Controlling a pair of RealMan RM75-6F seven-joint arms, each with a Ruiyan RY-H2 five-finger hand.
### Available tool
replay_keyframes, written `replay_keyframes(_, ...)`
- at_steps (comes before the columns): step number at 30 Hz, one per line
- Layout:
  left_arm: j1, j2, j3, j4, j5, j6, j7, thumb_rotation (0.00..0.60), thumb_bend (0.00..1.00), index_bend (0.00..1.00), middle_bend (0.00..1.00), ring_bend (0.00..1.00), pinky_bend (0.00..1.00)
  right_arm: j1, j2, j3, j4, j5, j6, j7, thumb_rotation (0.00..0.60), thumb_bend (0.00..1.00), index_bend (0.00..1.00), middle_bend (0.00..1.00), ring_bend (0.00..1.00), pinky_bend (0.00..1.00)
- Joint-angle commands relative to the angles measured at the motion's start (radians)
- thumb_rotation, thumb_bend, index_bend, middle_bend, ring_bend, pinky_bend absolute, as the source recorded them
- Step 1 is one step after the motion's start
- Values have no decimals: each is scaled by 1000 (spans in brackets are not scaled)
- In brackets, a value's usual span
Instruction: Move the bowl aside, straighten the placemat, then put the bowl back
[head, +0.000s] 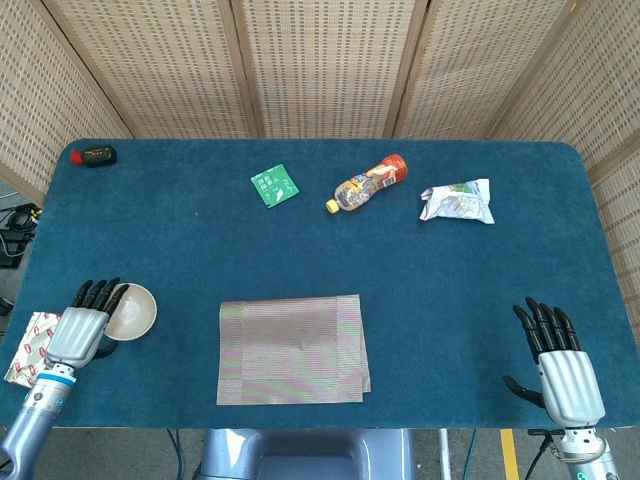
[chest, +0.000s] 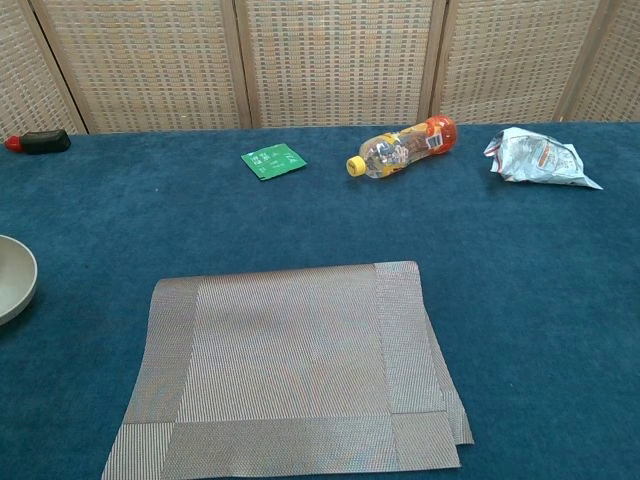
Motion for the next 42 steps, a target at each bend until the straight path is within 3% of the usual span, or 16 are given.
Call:
replay_keyframes(1,5,35,3,-35,11,19,-15,600,149,0,0,0,0,-1,0,0,0,-1,1,0,600,155,0,0,0,0)
replay_keyframes(10,16,150,5,-198,53,87,4,600,145,0,0,0,0,-3,2,-2,-2,-7,7,2,600,155,0,0,0,0)
replay_keyframes(17,19,156,35,-330,154,144,83,600,154,20,0,0,0,-4,-1,-3,-2,-9,8,-1,600,156,0,0,0,0)
replay_keyframes(21,11,130,68,-405,210,119,166,600,122,110,0,0,0,-4,2,-1,-3,-5,7,3,600,155,0,0,0,0)
replay_keyframes(25,7,81,87,-430,229,87,234,600,96,123,0,0,0,-5,6,-1,-6,-4,9,11,600,155,0,0,0,0)
replay_keyframes(42,11,-122,111,-402,213,-12,455,600,62,0,0,0,0,-3,20,4,-9,6,6,43,600,156,0,0,0,0)
